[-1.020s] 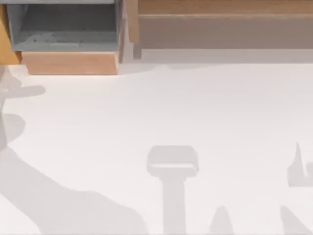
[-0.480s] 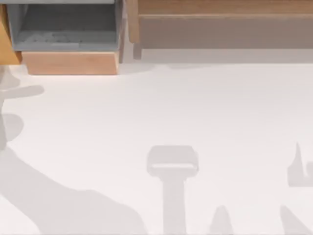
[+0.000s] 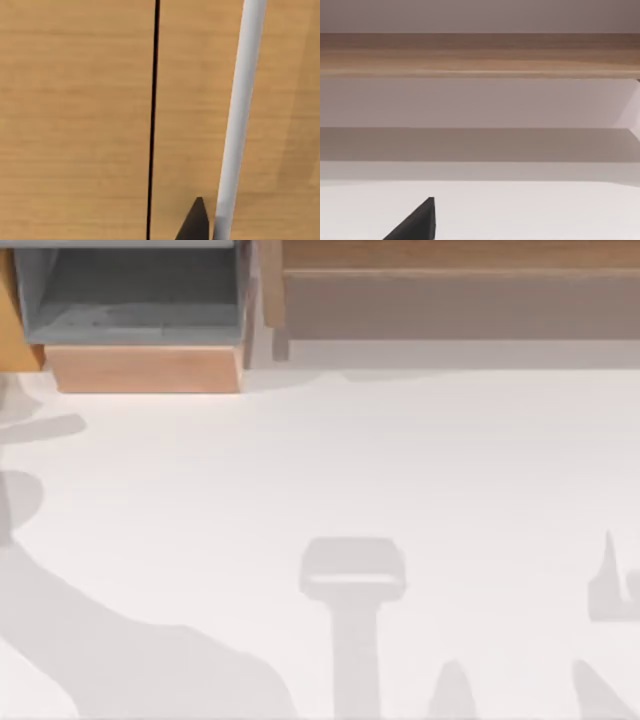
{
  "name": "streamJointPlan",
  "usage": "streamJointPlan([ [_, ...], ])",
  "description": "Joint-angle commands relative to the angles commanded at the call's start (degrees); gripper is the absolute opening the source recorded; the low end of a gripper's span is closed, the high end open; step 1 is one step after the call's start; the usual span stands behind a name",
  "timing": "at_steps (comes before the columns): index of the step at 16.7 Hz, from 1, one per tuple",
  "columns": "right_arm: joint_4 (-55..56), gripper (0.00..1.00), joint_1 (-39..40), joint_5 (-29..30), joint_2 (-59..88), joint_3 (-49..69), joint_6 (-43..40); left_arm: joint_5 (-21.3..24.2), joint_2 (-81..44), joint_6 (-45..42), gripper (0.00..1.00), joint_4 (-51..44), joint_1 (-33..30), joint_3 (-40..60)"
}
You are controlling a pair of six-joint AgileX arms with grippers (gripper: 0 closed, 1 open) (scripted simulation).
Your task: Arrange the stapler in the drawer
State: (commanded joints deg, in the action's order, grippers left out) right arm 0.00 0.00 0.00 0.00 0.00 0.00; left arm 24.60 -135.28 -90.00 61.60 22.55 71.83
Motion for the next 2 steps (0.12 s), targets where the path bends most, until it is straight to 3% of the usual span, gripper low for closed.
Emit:
streamJointPlan([
  [2, 0.0, 1.0, 0.0, 0.0, 0.0, 0.0, 0.0, 0.0, 0.0, 0.0, 1.0, 0.0, 0.0, 0.0],
])
